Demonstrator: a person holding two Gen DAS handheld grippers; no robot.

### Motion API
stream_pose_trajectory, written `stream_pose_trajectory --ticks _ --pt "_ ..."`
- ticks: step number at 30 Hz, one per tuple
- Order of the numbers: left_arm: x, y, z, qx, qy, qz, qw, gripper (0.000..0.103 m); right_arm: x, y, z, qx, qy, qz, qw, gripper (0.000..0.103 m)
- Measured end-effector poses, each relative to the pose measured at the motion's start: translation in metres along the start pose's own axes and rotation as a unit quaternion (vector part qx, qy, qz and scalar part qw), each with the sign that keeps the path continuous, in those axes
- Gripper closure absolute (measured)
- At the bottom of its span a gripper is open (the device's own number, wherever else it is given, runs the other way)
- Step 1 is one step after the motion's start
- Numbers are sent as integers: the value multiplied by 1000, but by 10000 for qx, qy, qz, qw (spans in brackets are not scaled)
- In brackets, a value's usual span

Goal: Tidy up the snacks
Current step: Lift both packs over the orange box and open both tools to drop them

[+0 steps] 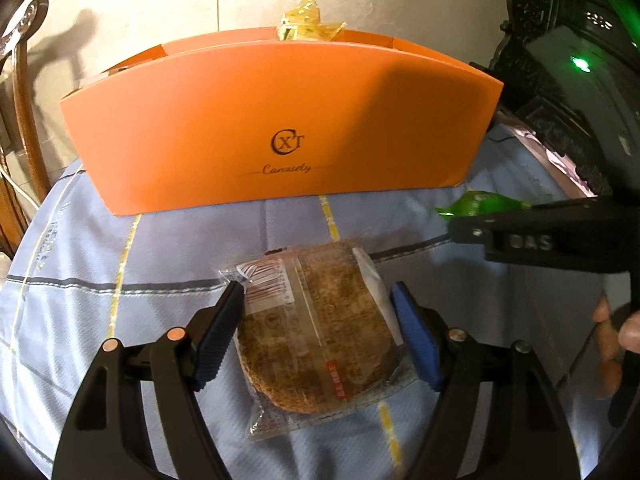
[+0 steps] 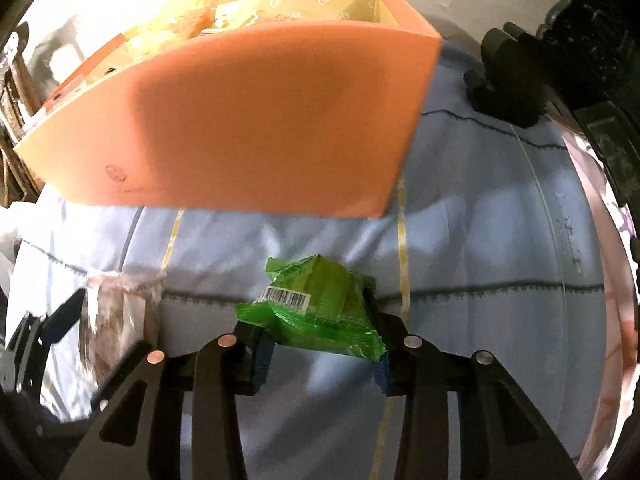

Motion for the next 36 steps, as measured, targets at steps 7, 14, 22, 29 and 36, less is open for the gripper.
stream_pose_trajectory --ticks 7,14,22,29,36 --pt "-16 -11 20 5 59 20 10000 31 -9 -25 25 107 206 95 9997 63" --pt "-35 -5 54 214 90 143 9996 31 -22 -42 69 341 311 287 9985 63" --pt "-44 6 103 475 24 163 9987 31 -40 -46 132 766 352 370 9958 63" --pt "-57 54 151 771 -13 241 9967 31 -48 -31 189 1230 372 271 9913 63" --pt "-66 134 197 1182 -149 107 9928 31 -44 13 256 1665 359 214 9852 63"
Point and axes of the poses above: each gripper's, at about its wrist camera, not at the fingertips, and z roughly against the way its jaws point, x to its right, y to its top, the point moved 1 cm from there along -z, roughly the way its jaws point, and after that the axes turned 4 degrees about x, right-handed, at the moved point
